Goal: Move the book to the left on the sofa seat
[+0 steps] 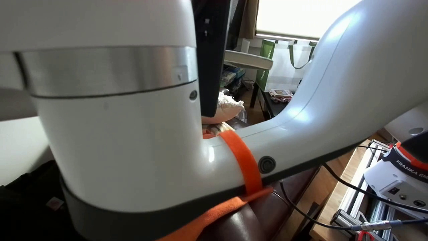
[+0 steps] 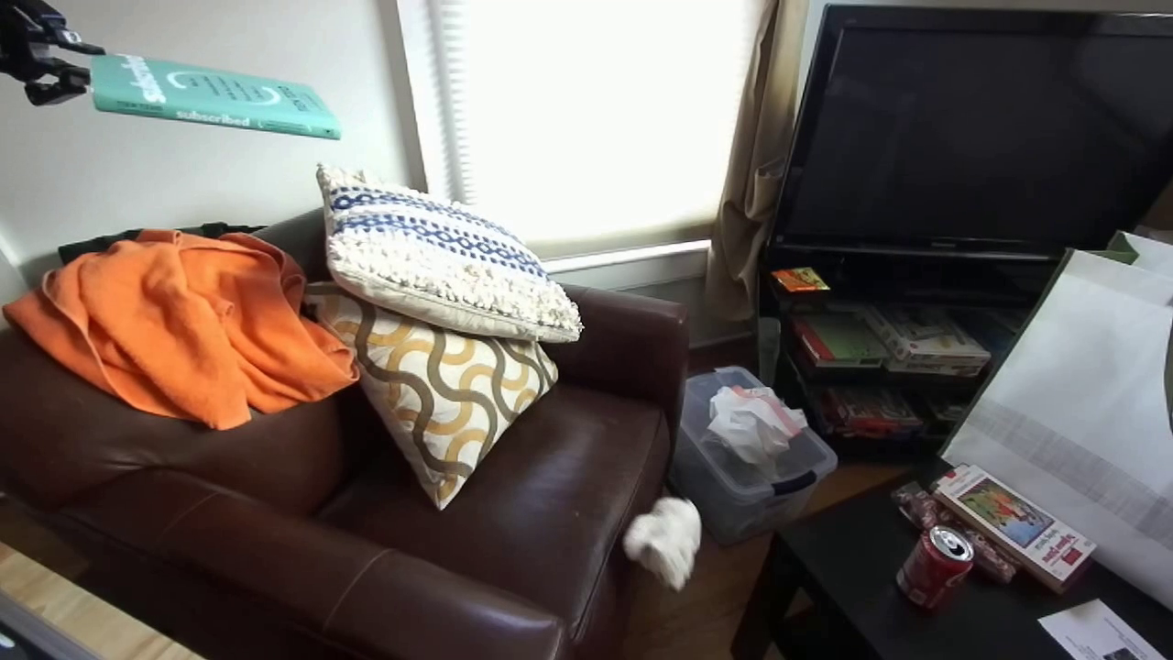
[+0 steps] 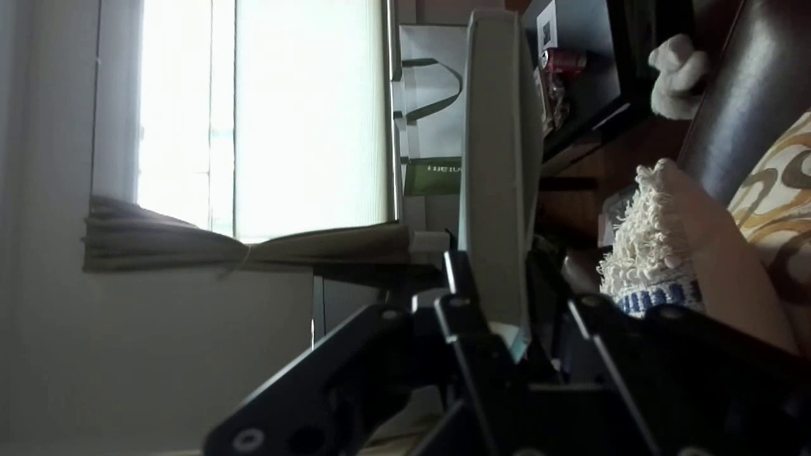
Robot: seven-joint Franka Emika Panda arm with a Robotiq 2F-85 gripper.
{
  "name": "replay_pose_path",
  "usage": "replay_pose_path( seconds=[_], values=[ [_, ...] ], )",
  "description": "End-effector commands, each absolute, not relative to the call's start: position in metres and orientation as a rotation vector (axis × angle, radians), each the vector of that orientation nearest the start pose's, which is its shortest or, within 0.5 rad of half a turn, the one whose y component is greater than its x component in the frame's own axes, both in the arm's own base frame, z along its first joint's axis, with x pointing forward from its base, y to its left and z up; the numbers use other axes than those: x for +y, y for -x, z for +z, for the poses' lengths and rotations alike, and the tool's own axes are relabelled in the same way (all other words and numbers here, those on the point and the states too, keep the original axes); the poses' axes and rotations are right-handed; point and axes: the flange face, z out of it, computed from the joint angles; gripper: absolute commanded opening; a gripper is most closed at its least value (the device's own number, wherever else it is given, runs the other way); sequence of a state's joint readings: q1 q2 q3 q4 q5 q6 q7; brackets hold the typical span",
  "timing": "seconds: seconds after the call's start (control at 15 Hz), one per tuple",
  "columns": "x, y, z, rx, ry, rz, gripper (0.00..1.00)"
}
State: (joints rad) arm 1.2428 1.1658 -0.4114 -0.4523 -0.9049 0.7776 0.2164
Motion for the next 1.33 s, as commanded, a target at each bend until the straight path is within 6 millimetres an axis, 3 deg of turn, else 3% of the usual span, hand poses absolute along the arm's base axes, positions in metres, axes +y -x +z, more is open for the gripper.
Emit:
replay_pose_path(
  seconds=[0.0, 0.13, 0.2, 0.47, 0.87, 1.27],
  values=[
    [0.562, -0.406, 0.415, 0.183, -1.755, 0.173, 0.26],
    [0.55, -0.419, 0.411, 0.133, -1.743, 0.153, 0.26],
    [0.545, -0.422, 0.414, 0.123, -1.728, 0.147, 0.06],
    [0.527, -0.421, 0.427, 0.049, -1.691, 0.116, 0.06],
    [0.527, -0.413, 0.443, 0.058, -1.724, 0.257, 0.06],
    [0.528, -0.416, 0.425, 0.066, -1.831, 0.514, 0.06]
  ],
)
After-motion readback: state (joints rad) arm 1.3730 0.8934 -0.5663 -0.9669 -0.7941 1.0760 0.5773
